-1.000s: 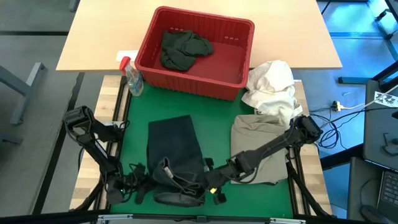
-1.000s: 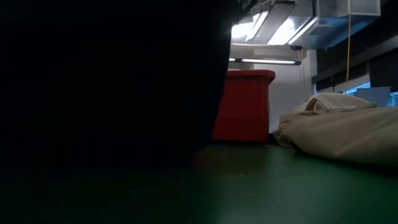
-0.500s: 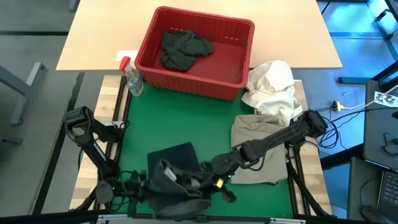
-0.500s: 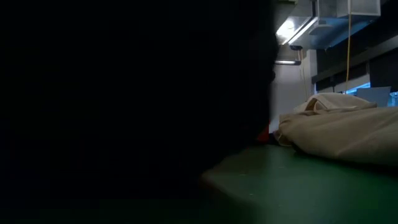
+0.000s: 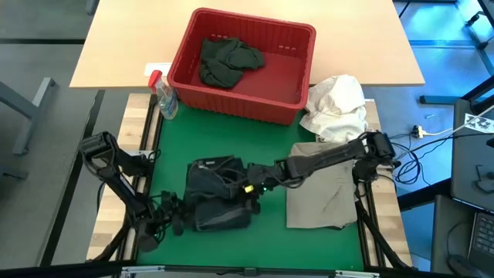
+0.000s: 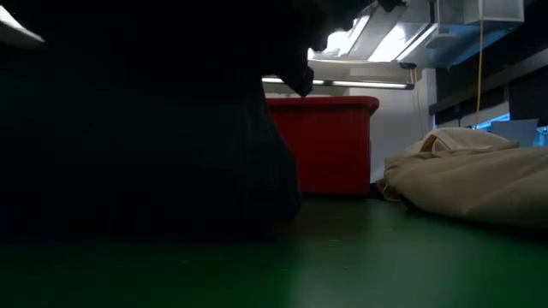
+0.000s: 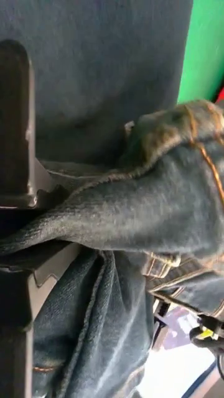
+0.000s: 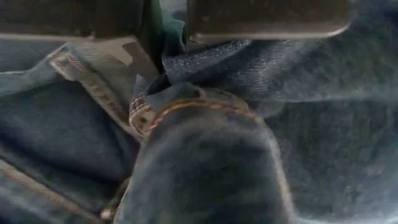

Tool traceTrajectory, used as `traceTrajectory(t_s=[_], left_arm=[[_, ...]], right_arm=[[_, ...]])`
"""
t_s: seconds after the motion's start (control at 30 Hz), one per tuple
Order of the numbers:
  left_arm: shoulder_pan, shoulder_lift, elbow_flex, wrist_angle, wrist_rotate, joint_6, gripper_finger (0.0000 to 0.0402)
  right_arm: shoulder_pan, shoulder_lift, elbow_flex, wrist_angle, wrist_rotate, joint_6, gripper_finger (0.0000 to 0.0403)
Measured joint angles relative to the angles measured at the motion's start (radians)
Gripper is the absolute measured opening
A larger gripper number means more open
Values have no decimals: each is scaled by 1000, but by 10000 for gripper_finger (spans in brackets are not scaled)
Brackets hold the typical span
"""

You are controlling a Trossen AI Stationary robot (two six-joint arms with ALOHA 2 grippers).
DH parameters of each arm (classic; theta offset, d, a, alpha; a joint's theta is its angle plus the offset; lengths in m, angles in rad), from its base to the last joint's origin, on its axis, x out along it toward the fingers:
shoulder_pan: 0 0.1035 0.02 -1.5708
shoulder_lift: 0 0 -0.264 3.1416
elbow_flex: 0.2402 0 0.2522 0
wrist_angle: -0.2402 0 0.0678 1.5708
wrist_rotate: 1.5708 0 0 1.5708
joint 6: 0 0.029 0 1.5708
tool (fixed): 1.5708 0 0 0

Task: Fold Laundry from Bin
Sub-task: Fold the blue pants

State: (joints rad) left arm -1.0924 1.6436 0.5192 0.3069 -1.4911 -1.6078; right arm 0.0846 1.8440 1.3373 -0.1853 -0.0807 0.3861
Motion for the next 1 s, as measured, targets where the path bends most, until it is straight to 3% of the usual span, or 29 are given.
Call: traceTrajectory(t_s=[0.1, 0.27, 0.37, 0.53, 0.73, 0.87, 1.0], left_arm=[[28, -1, -28, -36, 35, -47, 40], [48, -1, -82, -119, 230, -63, 44], [41, -1, -101, -147, 279, -82, 48], [40, -1, -122, -148, 317, -93, 69], [37, -21, -139, -178, 410, -77, 141], [15, -125, -142, -220, 551, 67, 182], [12, -293, -142, -320, 750, 140, 189]], right_arm=[[-31, 1, 0, -7, 22, 0, 26], [-76, 39, 0, 2, 44, -5, 28], [-93, 71, 0, 3, 43, -1, 42], [-100, 114, 1, 14, 59, 25, 95], [-114, 117, 1, -12, 84, 17, 185], [-143, 78, 10, -81, -6, -4, 227], [-153, 25, 39, -186, -34, -65, 248]])
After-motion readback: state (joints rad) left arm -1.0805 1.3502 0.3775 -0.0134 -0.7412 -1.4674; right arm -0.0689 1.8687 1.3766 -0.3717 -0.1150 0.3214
